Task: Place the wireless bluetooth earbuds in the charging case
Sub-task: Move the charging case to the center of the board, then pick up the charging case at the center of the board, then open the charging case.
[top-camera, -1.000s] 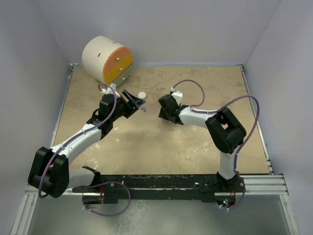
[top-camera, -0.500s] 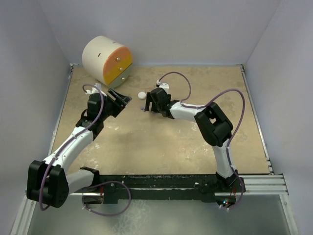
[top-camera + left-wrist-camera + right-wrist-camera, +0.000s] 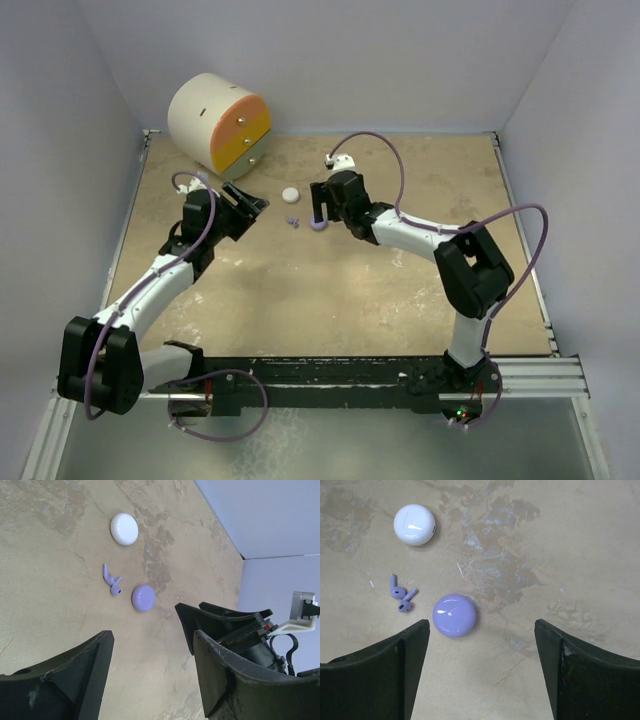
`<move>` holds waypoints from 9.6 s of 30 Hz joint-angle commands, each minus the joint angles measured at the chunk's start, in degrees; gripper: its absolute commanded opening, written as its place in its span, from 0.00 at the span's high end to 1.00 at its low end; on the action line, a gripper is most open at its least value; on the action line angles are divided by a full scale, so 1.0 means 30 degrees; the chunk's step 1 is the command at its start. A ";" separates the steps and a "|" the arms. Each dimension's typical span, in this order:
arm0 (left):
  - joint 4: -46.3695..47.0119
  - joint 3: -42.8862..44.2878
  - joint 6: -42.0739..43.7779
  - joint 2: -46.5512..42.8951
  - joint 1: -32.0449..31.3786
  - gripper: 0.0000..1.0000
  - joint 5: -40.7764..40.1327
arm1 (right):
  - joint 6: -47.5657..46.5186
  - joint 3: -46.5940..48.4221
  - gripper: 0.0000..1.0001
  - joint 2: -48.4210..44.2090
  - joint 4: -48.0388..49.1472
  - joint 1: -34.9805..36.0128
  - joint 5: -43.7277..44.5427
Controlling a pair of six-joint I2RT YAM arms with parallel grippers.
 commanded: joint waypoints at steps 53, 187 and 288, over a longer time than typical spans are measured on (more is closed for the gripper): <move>0.3318 0.0692 -0.0332 0.2367 0.0381 0.34 0.1711 | -0.6199 0.1161 0.33 0.4150 0.1118 -0.0147 -0.5305; 1.4020 -0.3112 -0.2667 0.4526 -0.4169 0.65 0.1265 | -0.3380 -0.7953 1.00 -0.3873 1.5700 -0.0153 -1.3082; 1.2252 -0.0821 -0.3290 0.3999 -0.4196 1.00 -0.0237 | -0.1334 -0.7221 0.10 -0.5185 1.1567 -0.0179 -0.6361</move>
